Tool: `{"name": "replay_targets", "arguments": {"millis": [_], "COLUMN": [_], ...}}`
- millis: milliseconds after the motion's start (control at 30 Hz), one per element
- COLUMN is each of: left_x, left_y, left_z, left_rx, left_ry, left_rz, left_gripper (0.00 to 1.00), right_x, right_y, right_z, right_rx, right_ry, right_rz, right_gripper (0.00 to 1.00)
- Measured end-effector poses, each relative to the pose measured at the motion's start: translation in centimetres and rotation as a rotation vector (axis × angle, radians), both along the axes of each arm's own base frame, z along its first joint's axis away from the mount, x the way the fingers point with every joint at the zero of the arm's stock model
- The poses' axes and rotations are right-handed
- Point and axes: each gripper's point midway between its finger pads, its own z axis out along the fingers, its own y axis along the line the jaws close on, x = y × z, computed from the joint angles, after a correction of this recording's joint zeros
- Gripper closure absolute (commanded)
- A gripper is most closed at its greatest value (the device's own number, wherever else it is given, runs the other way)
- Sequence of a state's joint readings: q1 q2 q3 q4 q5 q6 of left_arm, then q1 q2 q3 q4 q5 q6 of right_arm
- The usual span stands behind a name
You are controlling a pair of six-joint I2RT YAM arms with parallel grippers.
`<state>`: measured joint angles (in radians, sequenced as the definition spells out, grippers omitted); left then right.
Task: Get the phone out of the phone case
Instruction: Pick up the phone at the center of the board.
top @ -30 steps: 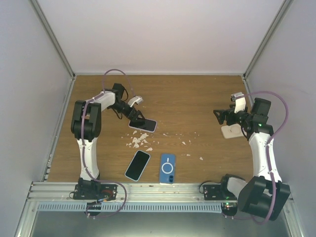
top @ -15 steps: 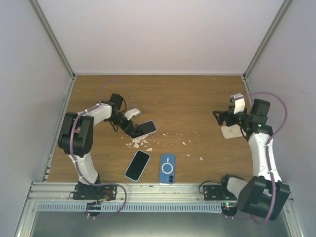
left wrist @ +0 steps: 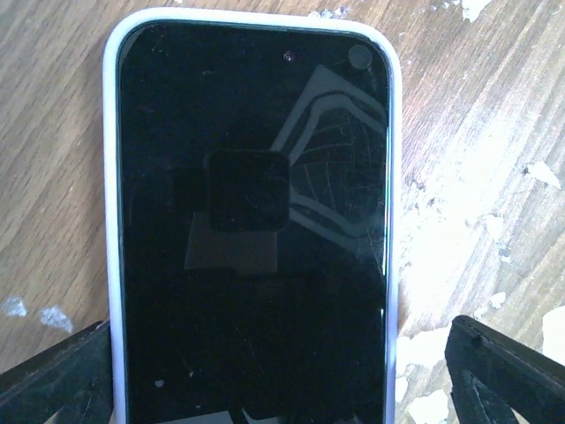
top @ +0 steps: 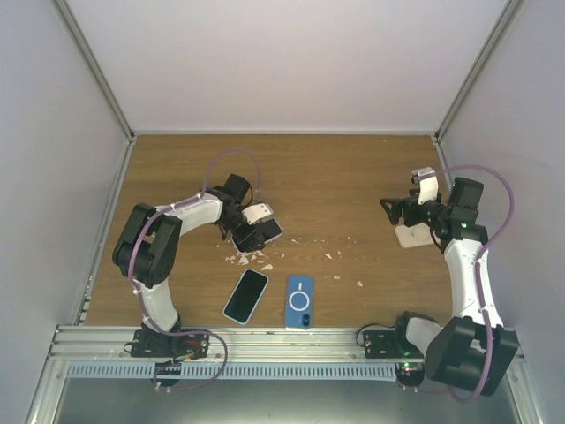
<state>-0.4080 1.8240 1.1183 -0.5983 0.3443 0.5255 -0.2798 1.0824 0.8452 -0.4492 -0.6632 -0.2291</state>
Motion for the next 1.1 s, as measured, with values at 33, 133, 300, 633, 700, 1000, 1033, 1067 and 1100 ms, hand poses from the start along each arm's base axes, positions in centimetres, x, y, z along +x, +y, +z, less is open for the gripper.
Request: {"name": "replay_targets", "arguments": {"millis": [33,133,300,633,700,1000,1033,1067,1100], "left_x": [0.0,0.1,0.5,1.5,1.6,2.3,2.4,2.6,2.9], "left_y": [-0.2,-0.8,-1.6,-1.8,-1.8,-1.4,-1.6,-1.7,-1.9], "left_z": [-0.1,-0.3,-0.6,-0.6,-0.4,2.8,3.7,4.4,5.2], "left_rx": [0.012,0.046,0.085,0.128,0.136,0.118,0.103,0.089,0.072], "left_ry": [-0.007,-0.034,-0.067,-0.094,-0.100,-0.169,-0.184,-0.196,-0.209], "left_rz": [-0.008,-0.034,-0.058,-0.050,-0.037,0.051,0.059,0.068,0.077], "left_gripper": [0.01,0.01,0.05,0.34,0.36,0.42,0.42,0.43,0.43], "right_x": [0.0,0.0,0.0,1.9,2.3,3.0,3.1,3.2,3.4], "right_y": [0.0,0.0,-0.1,-1.2,-1.1,1.2,1.4,1.6,1.8], "right_z": [0.0,0.0,0.1,5.2,6.6,11.5,11.8,12.2,12.3], "right_rx": [0.000,-0.001,-0.012,-0.056,-0.037,0.163,0.189,0.222,0.247], "right_ry": [0.000,-0.001,-0.005,-0.145,-0.172,-0.251,-0.252,-0.247,-0.240], "right_rz": [0.000,0.000,-0.004,-0.050,-0.043,0.048,0.048,0.049,0.048], "right_gripper": [0.00,0.00,0.00,0.00,0.00,0.00,0.00,0.00,0.00]}}
